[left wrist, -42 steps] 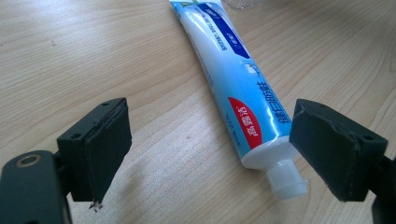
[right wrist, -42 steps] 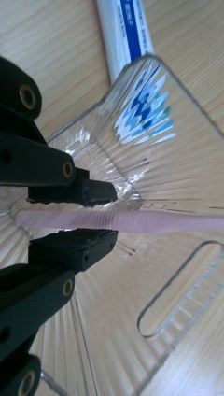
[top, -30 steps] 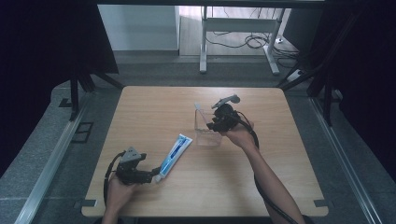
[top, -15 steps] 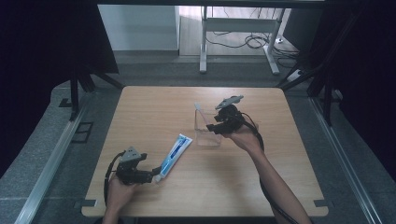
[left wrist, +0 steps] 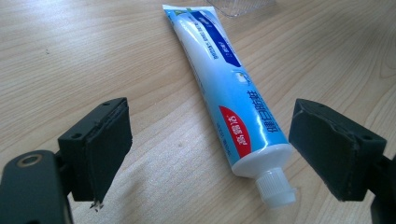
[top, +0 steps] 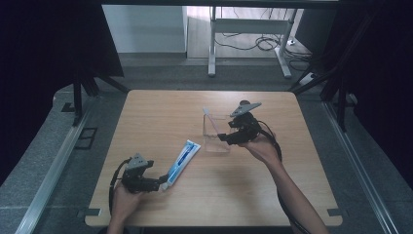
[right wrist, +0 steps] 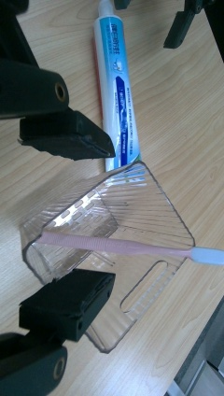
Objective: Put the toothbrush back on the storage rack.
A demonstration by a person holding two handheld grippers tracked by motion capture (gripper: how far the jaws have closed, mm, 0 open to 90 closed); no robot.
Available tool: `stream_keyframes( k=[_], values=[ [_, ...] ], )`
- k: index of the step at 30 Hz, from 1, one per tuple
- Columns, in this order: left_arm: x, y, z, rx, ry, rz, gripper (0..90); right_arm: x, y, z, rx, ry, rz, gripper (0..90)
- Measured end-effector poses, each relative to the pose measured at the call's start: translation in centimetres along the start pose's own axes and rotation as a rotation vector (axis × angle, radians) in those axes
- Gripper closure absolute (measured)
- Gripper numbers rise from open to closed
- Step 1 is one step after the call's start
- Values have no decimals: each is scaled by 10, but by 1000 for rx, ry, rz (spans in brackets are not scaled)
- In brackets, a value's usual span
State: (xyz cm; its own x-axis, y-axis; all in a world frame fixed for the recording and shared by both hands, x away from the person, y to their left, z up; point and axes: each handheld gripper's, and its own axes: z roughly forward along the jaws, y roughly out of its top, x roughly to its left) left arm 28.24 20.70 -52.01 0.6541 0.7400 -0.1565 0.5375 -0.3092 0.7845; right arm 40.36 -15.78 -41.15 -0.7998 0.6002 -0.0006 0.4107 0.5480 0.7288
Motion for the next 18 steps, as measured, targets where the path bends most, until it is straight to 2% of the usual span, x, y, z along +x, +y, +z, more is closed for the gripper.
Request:
stream_keyframes(
  k=[8,18],
  values=[
    [0,0,-1,-3,0,-2,133,1,-8,-6,5,-24,-17,170],
    [0,0,-1,-4,2,1,133,7,-20,-15,2,-26,-30,134]
  ],
)
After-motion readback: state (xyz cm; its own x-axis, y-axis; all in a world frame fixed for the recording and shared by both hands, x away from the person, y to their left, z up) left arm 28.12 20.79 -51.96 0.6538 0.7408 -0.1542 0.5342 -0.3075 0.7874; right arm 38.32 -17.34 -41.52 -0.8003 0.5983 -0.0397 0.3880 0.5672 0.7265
